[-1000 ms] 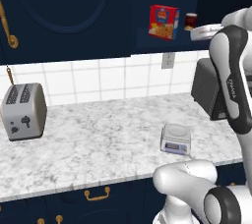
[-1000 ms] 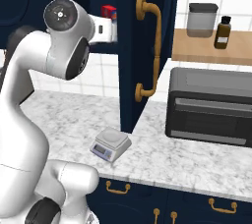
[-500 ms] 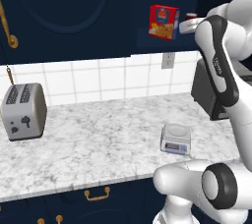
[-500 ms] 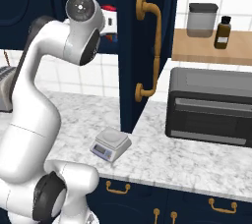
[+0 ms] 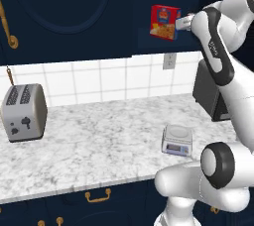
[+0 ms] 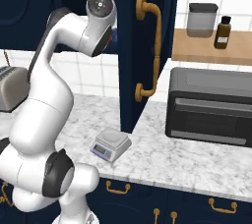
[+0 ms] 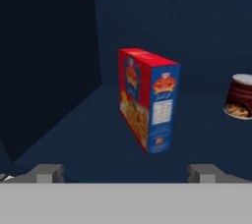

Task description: Pick the boxed food and place it on the digital scale for weighing, and close the cabinet.

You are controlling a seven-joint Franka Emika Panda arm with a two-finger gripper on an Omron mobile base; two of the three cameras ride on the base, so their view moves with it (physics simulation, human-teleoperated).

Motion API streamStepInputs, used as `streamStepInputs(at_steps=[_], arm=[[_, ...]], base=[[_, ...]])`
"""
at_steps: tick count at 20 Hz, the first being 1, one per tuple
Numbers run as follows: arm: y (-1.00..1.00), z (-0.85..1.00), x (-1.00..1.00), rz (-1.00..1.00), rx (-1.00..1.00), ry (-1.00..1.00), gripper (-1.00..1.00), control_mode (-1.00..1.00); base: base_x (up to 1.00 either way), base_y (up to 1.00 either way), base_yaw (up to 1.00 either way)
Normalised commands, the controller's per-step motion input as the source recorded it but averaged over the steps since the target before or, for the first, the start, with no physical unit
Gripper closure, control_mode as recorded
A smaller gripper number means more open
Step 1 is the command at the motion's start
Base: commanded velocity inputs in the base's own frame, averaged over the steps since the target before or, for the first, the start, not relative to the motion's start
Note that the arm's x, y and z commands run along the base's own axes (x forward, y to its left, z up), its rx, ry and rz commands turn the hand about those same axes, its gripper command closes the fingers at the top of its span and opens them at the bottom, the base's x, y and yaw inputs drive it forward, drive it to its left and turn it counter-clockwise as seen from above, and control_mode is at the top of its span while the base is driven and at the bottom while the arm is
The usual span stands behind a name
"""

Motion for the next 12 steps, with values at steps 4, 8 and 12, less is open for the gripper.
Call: streamStepInputs(at_steps=[4, 8, 12], arm=[[-0.04, -0.06, 0.51, 0.03, 0.0, 0.0, -1.0, -1.0], [-0.04, -0.03, 0.39, 0.04, 0.0, 0.0, -1.0, -1.0], [0.0, -0.09, 0.41, 0.04, -0.01, 0.02, -1.0, -1.0]], base=[[0.0, 0.0, 0.0], [0.0, 0.0, 0.0], [0.0, 0.0, 0.0]])
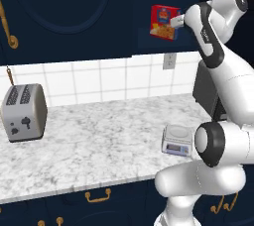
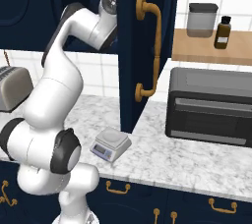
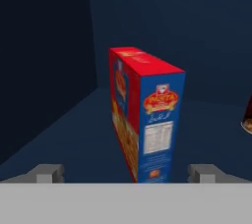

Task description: Pick the boxed food and place it on the digital scale for weighing, and close the cabinet.

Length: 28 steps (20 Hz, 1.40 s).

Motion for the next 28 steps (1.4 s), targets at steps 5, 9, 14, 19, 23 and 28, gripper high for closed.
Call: streamStepInputs(at_steps=[5, 9, 14, 19, 23, 28], arm=[[-0.05, -0.08, 0.43, 0.06, 0.0, 0.01, -1.0, -1.0], [-0.14, 0.0, 0.44, 0.07, 0.0, 0.0, -1.0, -1.0], [-0.15, -0.01, 0.4, 0.08, 0.0, 0.01, -1.0, -1.0], [0.04, 0.0, 0.31, 0.01, 0.0, 0.02, -1.0, -1.0], [0.25, -0.04, 0.21, 0.0, 0.0, 0.0, 1.0, -1.0], [0.0, 0.0, 0.0, 0.0, 0.0, 0.0, 1.0, -1.0]], base=[[0.0, 0.0, 0.0], [0.0, 0.0, 0.0], [0.0, 0.0, 0.0], [0.0, 0.0, 0.0], [0.0, 0.0, 0.0], [0.0, 0.0, 0.0]])
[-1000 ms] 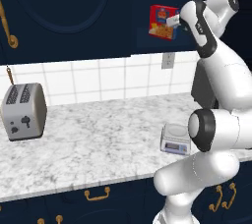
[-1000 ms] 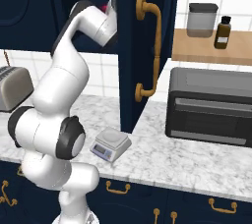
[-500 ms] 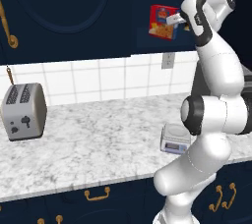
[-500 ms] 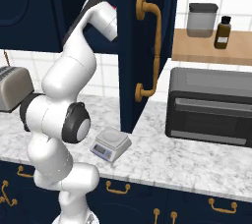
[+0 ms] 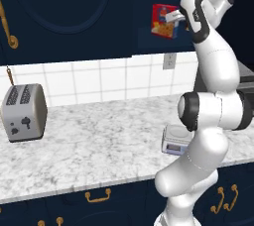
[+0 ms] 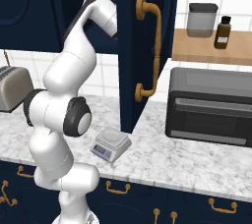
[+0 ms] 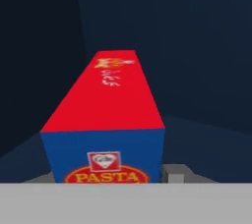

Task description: Pick the boxed food and place it on the digital scale for weighing, and close the cabinet.

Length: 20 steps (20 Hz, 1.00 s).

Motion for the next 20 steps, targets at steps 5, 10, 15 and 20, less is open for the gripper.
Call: streamStepInputs(at_steps=[5, 10, 15, 20], arm=[[0.0, 0.0, 0.0, 0.0, 0.0, 0.0, 1.0, -1.0], [0.0, 0.02, -0.37, 0.0, 0.0, -0.11, 1.0, -1.0], [0.0, 0.03, -0.62, 0.0, 0.0, -0.2, 1.0, -1.0], [0.0, 0.05, -1.0, 0.0, 0.0, -0.2, 1.0, -1.0]], base=[[0.0, 0.0, 0.0], [0.0, 0.0, 0.0], [0.0, 0.0, 0.0], [0.0, 0.0, 0.0]])
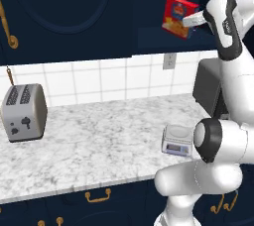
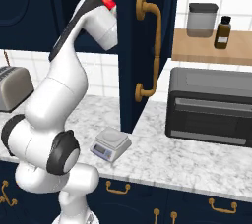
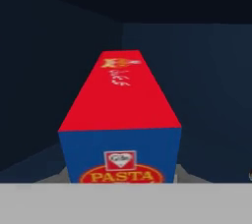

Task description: Pick the boxed food and place it on the digital scale for weighing, and close the cabinet.

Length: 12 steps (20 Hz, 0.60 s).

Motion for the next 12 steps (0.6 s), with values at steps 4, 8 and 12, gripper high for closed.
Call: streamStepInputs(at_steps=[4, 8, 12], arm=[[0.0, -0.01, -1.0, 0.0, -0.02, -0.02, 1.0, -1.0], [0.0, -0.37, -1.0, 0.0, -0.14, 0.15, 1.0, -1.0], [0.0, -0.77, -1.0, 0.0, -0.2, 0.17, 1.0, -1.0]], base=[[0.0, 0.0, 0.0], [0.0, 0.0, 0.0], [0.0, 0.0, 0.0]])
